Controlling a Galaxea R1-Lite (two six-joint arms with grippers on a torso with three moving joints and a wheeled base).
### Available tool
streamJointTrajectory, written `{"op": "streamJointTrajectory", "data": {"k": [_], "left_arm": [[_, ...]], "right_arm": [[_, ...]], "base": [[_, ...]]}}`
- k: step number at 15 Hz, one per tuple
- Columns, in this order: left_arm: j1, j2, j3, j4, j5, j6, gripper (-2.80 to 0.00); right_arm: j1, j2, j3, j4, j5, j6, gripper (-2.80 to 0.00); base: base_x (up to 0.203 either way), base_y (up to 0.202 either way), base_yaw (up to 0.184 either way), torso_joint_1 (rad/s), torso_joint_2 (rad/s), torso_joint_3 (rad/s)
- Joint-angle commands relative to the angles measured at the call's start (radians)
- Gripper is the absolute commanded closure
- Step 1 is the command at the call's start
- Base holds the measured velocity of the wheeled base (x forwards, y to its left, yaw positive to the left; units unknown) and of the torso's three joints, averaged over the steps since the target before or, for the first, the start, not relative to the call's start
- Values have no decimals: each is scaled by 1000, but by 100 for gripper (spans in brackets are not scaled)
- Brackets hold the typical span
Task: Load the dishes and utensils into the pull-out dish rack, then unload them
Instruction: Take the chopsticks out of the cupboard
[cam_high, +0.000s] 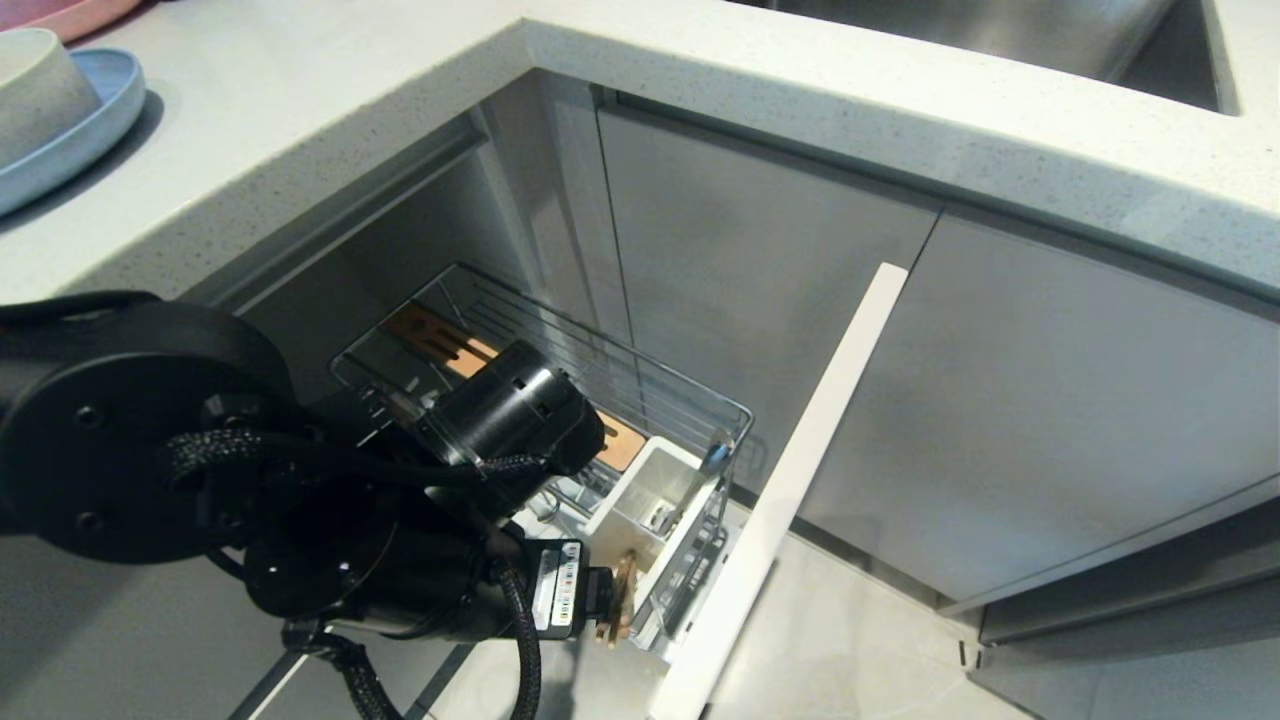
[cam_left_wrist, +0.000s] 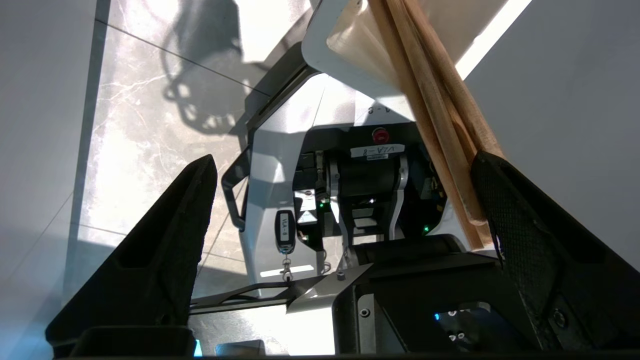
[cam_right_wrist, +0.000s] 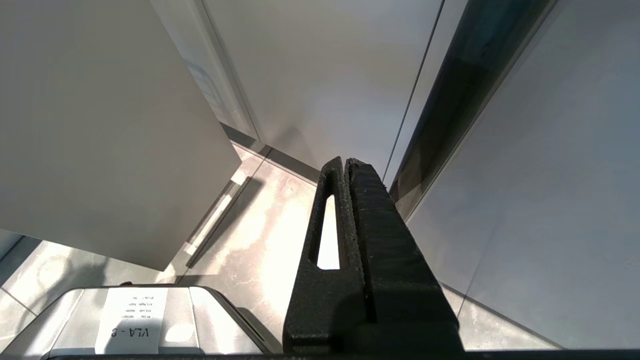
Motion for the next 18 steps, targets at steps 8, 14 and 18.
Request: {"op": "streamJointTrajectory", "data": {"k": [8, 14, 18], "left_arm": [[12, 2, 19, 35, 64, 31, -280], [16, 10, 30, 33, 94, 37, -280], [25, 19, 37, 33, 103, 38, -280]], "right_arm": [[0, -4, 2, 0, 0, 0, 0], [1, -4, 2, -1, 0, 0, 0], [0, -4, 2, -1, 0, 0, 0]], "base": [[0, 0, 0, 0, 0, 0], [0, 0, 0, 0, 0, 0], [0, 0, 0, 0, 0, 0]]}}
